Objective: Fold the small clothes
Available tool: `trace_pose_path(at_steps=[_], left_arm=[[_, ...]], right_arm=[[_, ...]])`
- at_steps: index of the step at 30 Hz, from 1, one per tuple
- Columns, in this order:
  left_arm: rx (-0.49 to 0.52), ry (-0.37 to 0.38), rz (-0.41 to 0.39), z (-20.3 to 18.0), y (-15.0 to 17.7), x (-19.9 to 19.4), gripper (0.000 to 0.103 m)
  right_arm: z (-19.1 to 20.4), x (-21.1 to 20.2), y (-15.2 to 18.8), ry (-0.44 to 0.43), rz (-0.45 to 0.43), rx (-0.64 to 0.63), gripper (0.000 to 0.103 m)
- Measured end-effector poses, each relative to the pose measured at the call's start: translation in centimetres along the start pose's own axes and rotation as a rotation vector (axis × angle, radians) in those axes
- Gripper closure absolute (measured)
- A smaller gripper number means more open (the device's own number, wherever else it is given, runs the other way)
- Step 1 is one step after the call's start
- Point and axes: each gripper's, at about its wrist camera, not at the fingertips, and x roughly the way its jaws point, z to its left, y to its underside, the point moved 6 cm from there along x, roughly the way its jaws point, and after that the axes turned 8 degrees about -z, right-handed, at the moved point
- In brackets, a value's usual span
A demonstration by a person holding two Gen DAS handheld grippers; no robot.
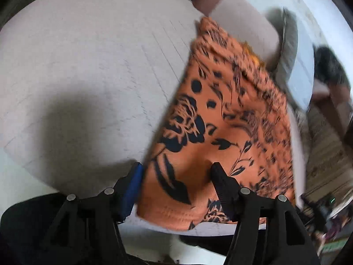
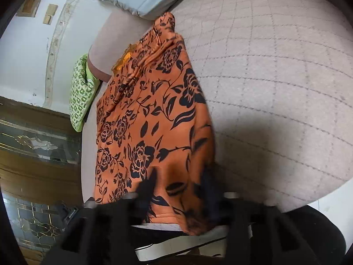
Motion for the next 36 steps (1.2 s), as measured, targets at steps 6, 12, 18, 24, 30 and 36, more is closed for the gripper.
trace_pose_path(at_steps=[6, 12, 18, 24, 30, 36], left_arm=[[0.062, -0.073, -0.019, -0.3, -0.2, -1.0, 0.100], [0.102, -0.050, -0.193, -1.7, -1.1, -7.1, 0.100], [0.097, -0.081, -0.105, -0.3, 1.3, -4.0, 0.100], [0.088, -0.057, -0.129, 0.3, 1.2, -5.0, 0.100], [0.053, 0.017, -0.144, -0.8, -2.4, -5.9, 0.100], [-0.004, 0.056, -0.110, -0.2, -4.0, -5.1, 0.100]], right_arm=[[0.5, 1.8, 1.3, 0.043, 0.071, -0.111, 0.100], [1.9, -0.8, 1.9, 0.039, 0.030, -0.190, 0.100], [-0.9, -1.2, 3.1, 0.083, 0.054, -0.165, 0.101], [-1.1, -3.1, 2.2, 0.052, 0.012, -0.134, 0.101], [0.7, -5.2, -1.9, -0.112, -0.066, -0.023, 0.101], [0.1, -5.9, -3.9, -0.164, -0.105, 0.041, 0.101]])
